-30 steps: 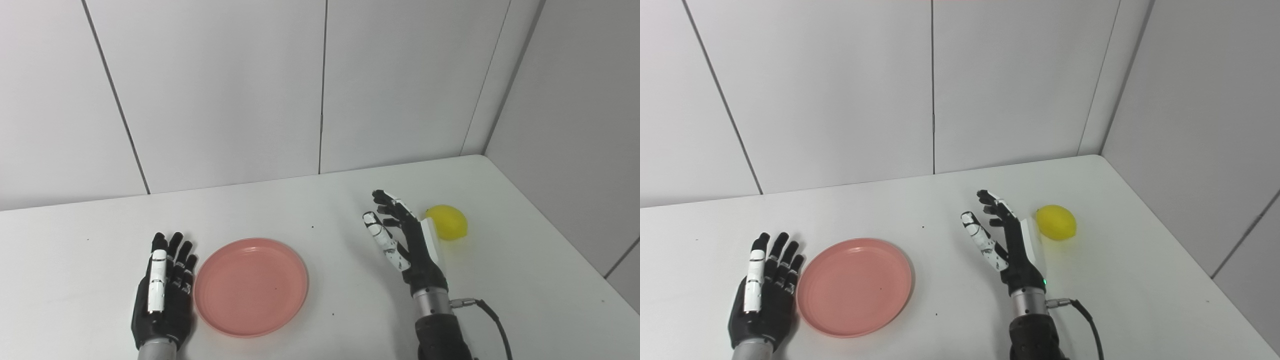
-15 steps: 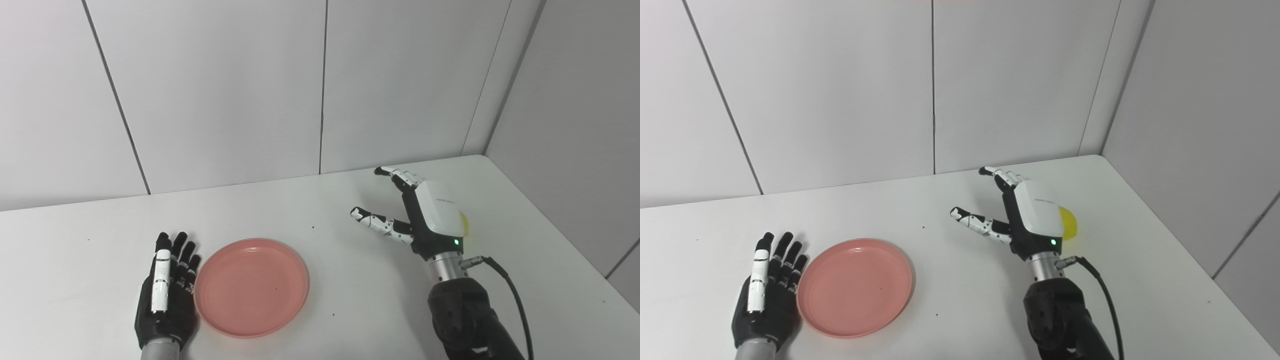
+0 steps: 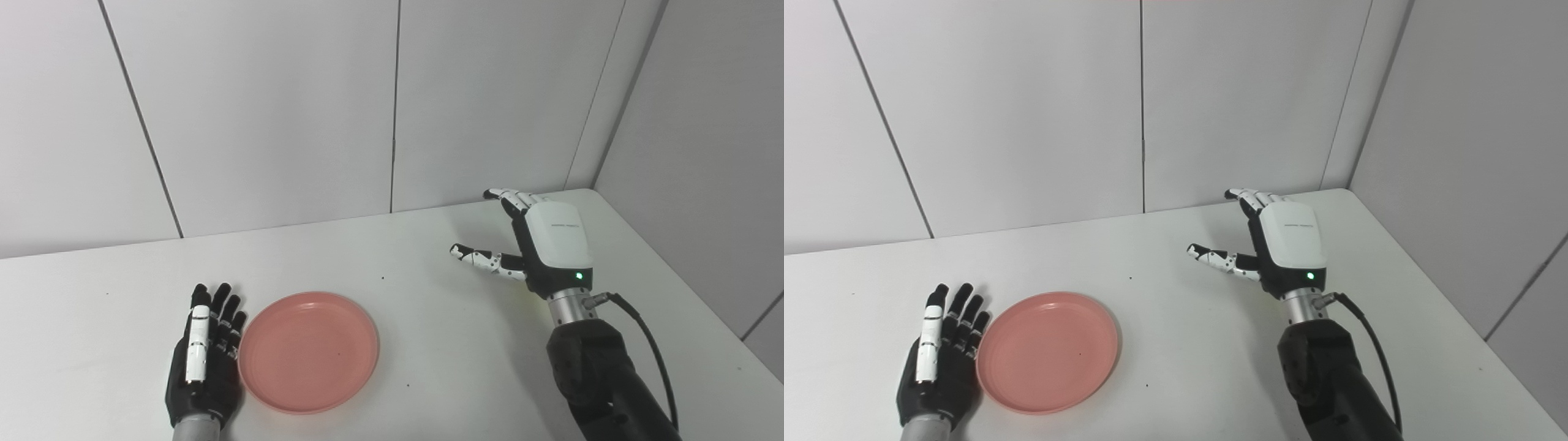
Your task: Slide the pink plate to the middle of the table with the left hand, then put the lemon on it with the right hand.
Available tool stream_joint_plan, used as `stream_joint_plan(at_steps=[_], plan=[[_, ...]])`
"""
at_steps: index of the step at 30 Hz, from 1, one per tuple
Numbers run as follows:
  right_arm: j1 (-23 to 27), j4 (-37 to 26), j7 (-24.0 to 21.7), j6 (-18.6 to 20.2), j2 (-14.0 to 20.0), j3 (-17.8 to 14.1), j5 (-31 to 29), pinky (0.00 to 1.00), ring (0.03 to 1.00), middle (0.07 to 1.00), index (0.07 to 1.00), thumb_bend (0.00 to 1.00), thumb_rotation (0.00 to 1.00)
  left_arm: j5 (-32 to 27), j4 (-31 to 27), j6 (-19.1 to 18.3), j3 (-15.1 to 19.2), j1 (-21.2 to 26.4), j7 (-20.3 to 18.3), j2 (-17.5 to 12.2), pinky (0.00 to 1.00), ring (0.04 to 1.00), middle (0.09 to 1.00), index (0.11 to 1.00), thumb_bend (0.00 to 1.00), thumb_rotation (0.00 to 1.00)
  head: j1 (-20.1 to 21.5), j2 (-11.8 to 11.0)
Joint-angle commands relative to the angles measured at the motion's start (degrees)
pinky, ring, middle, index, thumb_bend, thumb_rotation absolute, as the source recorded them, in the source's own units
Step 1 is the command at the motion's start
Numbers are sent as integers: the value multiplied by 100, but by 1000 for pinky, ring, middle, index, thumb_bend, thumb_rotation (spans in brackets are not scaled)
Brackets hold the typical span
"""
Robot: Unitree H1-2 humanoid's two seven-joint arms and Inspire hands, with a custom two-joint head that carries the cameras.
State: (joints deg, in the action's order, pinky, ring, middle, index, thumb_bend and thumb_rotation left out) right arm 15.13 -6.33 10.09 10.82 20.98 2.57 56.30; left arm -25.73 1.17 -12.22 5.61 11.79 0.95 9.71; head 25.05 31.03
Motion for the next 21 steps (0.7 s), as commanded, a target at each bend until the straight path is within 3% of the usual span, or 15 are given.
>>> stream_joint_plan(at_steps=[1, 21], plan=[[277, -2, 156, 62, 199, -125, 85, 715, 741, 762, 718, 807, 870, -20, 51, -74, 1, -4, 0, 105, 1000, 956, 923, 1000, 498, 544, -10, 9], [366, 862, 560, -14, 506, -527, -276, 603, 642, 702, 685, 788, 799, -11, -15, -95, -28, -20, -21, 83, 1000, 960, 931, 1000, 503, 554, -25, 42]])
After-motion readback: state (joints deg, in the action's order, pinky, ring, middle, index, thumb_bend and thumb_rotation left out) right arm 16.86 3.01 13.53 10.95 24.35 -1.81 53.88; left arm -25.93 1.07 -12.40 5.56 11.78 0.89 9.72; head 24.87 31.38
